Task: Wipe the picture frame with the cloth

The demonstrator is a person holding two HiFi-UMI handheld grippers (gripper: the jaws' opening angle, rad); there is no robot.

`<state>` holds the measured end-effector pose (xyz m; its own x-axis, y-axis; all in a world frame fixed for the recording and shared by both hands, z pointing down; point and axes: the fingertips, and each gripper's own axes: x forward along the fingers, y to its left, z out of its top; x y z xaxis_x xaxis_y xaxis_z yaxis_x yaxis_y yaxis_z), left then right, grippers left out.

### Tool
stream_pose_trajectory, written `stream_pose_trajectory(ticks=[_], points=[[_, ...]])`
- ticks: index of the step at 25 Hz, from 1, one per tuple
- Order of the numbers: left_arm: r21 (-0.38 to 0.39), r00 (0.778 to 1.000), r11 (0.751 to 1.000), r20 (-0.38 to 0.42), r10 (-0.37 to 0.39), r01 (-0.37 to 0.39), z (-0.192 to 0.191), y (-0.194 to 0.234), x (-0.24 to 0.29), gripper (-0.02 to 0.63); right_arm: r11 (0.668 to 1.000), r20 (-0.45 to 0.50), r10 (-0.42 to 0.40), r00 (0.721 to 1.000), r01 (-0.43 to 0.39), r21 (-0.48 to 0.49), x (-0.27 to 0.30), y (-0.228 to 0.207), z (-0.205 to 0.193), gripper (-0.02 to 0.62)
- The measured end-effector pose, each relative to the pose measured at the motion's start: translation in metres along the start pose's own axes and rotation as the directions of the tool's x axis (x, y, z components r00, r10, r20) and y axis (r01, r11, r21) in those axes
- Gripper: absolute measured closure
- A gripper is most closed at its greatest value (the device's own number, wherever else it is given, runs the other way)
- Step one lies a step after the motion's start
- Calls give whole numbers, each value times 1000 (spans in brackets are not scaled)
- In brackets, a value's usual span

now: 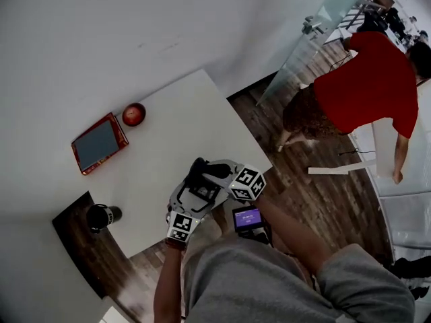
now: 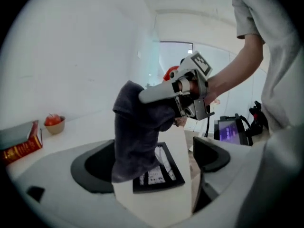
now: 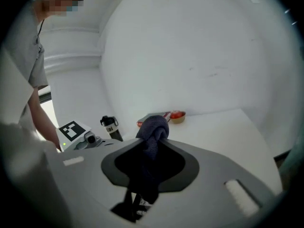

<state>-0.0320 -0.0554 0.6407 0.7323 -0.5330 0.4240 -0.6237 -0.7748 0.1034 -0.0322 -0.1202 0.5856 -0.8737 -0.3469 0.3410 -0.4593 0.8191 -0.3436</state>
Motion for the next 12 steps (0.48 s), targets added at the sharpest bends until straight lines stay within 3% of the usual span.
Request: stream_pose_trajectory(ticks=[4,7,12], points=[[-11,980,994,169,107,-106,61,26,-18,155,994,181,-106,978,111,-19,-28,-14,55,506],[-54,941,979,272,202,-195,103,46,-34,218,979,280,-171,945,194,-58,-50,-18,89,505],[-79,871,953,387,301,-294,148,65,-52,306,945,342,-210,916,280,-168,-68,-7,120,503]])
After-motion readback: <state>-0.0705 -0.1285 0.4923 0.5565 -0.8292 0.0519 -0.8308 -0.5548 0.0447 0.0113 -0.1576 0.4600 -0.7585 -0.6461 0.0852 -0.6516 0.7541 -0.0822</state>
